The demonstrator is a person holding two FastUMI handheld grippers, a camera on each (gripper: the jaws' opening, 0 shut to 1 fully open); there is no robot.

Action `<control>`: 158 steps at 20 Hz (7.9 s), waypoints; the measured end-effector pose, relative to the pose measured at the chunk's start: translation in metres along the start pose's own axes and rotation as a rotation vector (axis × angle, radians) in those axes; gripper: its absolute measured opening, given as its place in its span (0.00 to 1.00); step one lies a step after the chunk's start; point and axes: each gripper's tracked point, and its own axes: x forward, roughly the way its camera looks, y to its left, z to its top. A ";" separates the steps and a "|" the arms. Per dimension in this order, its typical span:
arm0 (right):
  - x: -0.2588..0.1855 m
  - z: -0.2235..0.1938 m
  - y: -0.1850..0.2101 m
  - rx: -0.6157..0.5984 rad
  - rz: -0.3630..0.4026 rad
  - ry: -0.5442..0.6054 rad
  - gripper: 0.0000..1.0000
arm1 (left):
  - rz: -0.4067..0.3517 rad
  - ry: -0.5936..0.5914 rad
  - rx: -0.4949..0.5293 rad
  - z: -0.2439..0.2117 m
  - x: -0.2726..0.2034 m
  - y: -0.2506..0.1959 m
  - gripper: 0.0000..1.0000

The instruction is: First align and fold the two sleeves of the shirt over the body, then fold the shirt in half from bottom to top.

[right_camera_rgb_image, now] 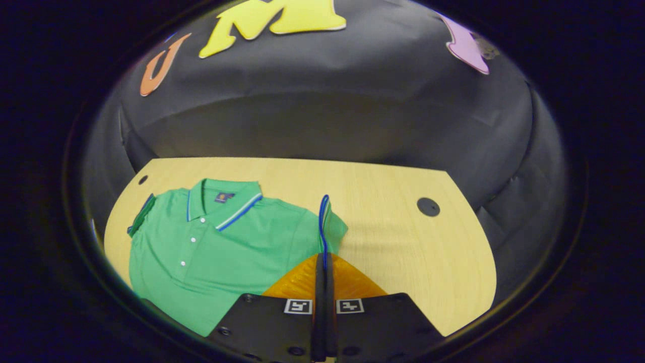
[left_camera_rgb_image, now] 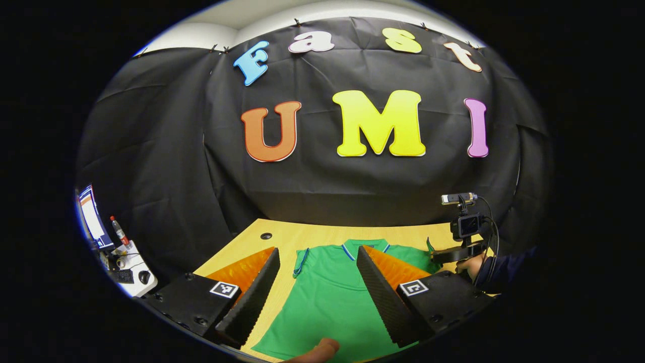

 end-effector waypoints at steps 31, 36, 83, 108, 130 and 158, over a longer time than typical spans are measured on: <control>-0.079 -0.027 0.130 0.008 0.220 0.017 0.75 | 0.053 0.036 0.088 -0.035 -0.003 0.096 1.00; -0.147 -0.007 0.113 0.055 0.167 -0.067 0.88 | -0.033 0.081 0.082 -0.059 0.051 0.090 1.00; -0.375 0.000 0.089 0.018 -0.202 -0.332 0.95 | -0.231 0.663 0.144 -0.217 0.326 0.046 0.04; -0.359 -0.029 0.051 0.083 -0.264 -0.263 0.95 | -0.509 0.534 0.500 -0.206 0.250 -0.136 0.05; -0.290 -0.110 0.036 0.094 -0.126 -0.015 0.95 | -0.429 0.637 0.207 -0.211 0.159 -0.034 0.95; -0.254 -0.343 0.034 0.086 -0.117 0.700 0.94 | -0.242 1.133 0.053 -0.341 -0.030 0.096 0.95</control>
